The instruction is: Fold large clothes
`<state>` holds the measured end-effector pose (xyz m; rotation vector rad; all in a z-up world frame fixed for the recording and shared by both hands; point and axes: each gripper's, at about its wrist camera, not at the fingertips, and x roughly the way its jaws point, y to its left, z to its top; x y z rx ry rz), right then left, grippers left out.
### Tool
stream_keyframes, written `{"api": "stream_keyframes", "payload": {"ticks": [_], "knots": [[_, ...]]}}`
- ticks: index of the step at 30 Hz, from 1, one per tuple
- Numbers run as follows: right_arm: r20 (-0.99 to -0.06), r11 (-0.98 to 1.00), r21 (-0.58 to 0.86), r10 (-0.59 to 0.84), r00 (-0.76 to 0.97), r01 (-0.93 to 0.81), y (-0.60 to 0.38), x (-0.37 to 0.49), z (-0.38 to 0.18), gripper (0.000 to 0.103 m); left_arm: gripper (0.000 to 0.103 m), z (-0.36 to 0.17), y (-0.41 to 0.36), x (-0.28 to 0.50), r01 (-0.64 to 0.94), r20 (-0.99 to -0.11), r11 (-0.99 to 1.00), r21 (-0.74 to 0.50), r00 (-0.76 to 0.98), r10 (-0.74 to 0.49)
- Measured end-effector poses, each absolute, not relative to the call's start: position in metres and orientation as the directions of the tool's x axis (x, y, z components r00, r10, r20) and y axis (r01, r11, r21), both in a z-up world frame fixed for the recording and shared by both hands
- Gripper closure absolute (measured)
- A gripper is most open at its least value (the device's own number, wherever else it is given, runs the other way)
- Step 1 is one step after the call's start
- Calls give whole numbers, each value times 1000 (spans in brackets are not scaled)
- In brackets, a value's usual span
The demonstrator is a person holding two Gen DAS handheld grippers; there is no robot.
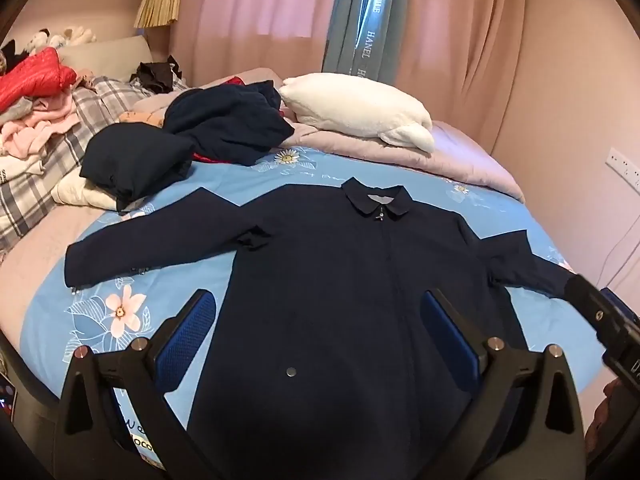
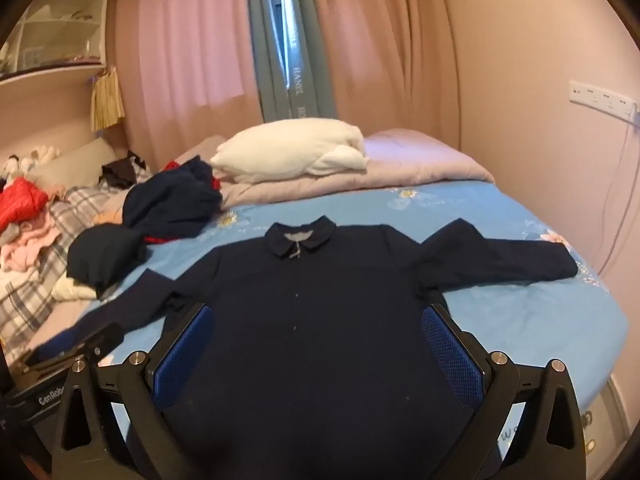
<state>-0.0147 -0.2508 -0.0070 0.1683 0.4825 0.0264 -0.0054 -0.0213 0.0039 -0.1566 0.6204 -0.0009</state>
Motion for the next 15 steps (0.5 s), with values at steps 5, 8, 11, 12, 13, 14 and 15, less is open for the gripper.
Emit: {"api": "stream_keyframes", "payload": {"ticks": [5, 8, 11, 12, 13, 14, 15], "knots": [[-472, 985, 169, 66, 879, 17, -254, -16, -13, 0, 1, 2, -22, -5, -59, -572, 992, -108, 820, -13], [-489, 983, 184, 79, 869, 14, -256, -11, -21, 0, 1, -4, -23, -5, -63, -574, 994, -84, 819, 4], [-498, 983, 181, 81, 864, 12, -255, -11, -28, 0, 1, -5, -23, -5, -56, -568, 995, -85, 823, -2], [-493, 983, 182, 82, 866, 11, -255, -12, -29, 0, 1, -5, -23, -6, -55, -562, 995, -87, 827, -3], [-490, 983, 186, 84, 868, 10, -256, -13, -30, 0, 1, -5, -24, -5, -54, -563, 995, -81, 827, -1], [-493, 982, 188, 84, 866, 11, -256, -13, -30, 0, 1, -4, -26, -5, -55, -560, 996, -67, 829, 8], [-498, 982, 188, 84, 863, 12, -257, -13, -30, 0, 1, -2, -29, -5, -51, -553, 998, -44, 833, 18]]}}
